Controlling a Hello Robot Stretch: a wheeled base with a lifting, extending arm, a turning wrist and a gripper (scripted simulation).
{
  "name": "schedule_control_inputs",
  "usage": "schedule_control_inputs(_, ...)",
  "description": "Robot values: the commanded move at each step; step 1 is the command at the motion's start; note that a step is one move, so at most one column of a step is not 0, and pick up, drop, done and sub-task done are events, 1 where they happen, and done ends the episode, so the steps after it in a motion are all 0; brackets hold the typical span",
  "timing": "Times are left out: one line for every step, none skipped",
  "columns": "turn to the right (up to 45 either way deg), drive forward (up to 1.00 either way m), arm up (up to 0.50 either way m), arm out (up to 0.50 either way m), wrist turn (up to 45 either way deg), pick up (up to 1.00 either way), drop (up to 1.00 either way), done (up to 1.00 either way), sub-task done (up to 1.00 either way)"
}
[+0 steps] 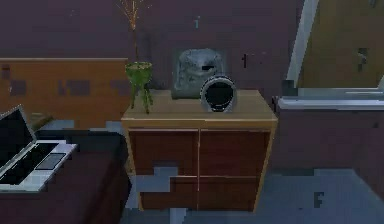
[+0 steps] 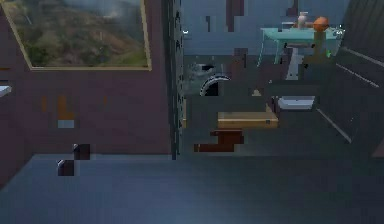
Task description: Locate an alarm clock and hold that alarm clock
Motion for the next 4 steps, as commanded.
schedule_control_inputs(-45.0, 0.00, 0.00, 0.00, 0.0, 0.00, 0.00, 0.00, 0.00)
schedule_control_inputs(-33.0, 0.00, 0.00, 0.00, 0.0, 0.00, 0.00, 0.00, 0.00)
schedule_control_inputs(45.0, 0.00, 0.00, 0.00, 0.0, 0.00, 0.00, 0.00, 0.00)
schedule_control_inputs(45.0, 0.00, 0.00, 0.00, 0.0, 0.00, 0.00, 0.00, 0.00)
